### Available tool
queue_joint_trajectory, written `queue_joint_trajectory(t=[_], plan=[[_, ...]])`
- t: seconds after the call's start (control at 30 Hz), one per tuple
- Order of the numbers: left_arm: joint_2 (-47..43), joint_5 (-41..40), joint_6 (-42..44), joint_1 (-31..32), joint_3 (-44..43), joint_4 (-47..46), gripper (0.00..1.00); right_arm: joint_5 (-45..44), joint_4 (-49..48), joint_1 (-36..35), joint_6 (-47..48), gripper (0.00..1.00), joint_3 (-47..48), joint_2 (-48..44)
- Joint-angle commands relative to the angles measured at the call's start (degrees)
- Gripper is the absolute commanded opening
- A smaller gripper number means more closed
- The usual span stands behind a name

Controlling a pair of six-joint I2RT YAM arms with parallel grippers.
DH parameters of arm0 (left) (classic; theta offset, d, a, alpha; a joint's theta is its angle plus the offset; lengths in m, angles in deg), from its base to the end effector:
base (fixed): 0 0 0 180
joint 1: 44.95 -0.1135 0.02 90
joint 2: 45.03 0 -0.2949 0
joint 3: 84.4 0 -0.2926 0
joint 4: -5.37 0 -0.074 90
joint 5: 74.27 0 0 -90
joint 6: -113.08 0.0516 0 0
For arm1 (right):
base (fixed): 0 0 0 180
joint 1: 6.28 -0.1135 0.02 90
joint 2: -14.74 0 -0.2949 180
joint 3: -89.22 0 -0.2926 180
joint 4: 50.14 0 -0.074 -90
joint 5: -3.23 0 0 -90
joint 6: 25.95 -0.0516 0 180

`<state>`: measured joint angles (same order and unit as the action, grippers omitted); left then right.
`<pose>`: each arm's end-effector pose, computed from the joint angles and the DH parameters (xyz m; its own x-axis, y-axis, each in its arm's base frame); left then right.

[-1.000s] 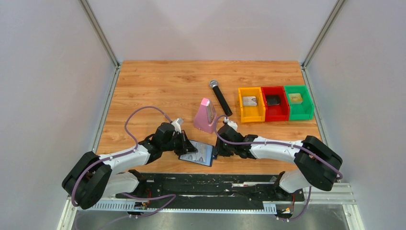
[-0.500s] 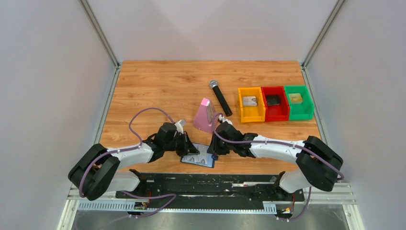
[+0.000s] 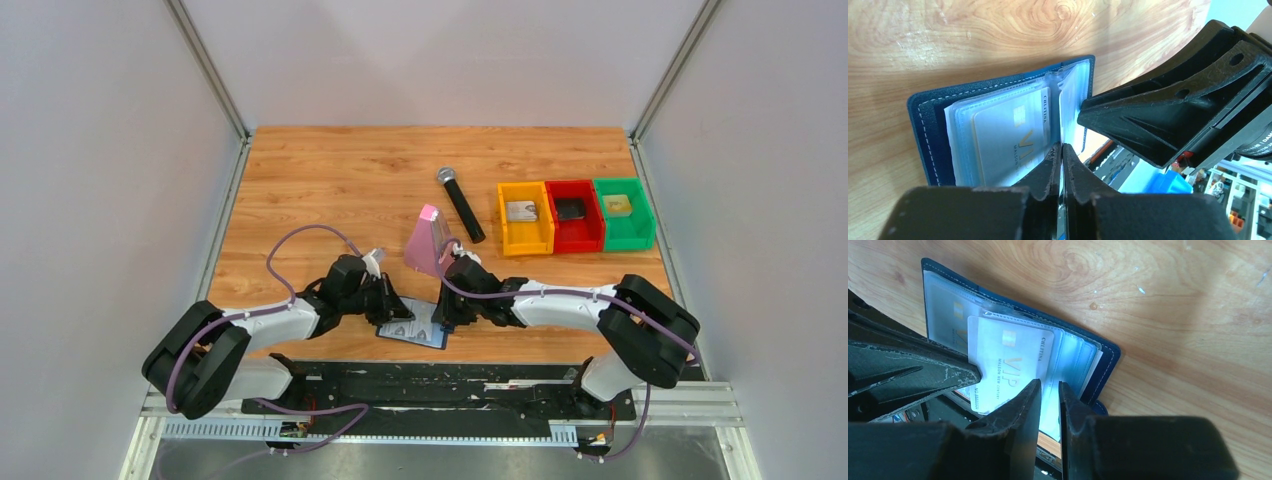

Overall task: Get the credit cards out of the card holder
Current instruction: Remove the credit card from the card holder.

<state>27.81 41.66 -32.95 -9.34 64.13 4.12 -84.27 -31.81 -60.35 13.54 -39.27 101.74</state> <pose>0.1858 -0.1608 0.1243 -0.9525 -0.2352 -0.1936 0.0100 0.6109 -0.7916 0.1841 0.2579 0.1368 -0.9372 0.0207 -0.3482 -0.1585 0.8640 0.4780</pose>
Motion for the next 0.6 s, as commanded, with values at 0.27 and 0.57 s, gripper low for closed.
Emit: queue_joint_trajectory(t=[0.27, 0.57], plan=[[-0.69, 1.8, 0.82, -1.15, 0.48, -2.71, 0.0, -2.06, -0.88, 0.62, -0.08, 0.2, -1.16, 0.39], [-5.47, -1.88, 2.81, -2.34, -0.58, 5.56, 0.0, -2.46, -0.37, 1.47, 0.03, 0.2, -1.8, 0.15]])
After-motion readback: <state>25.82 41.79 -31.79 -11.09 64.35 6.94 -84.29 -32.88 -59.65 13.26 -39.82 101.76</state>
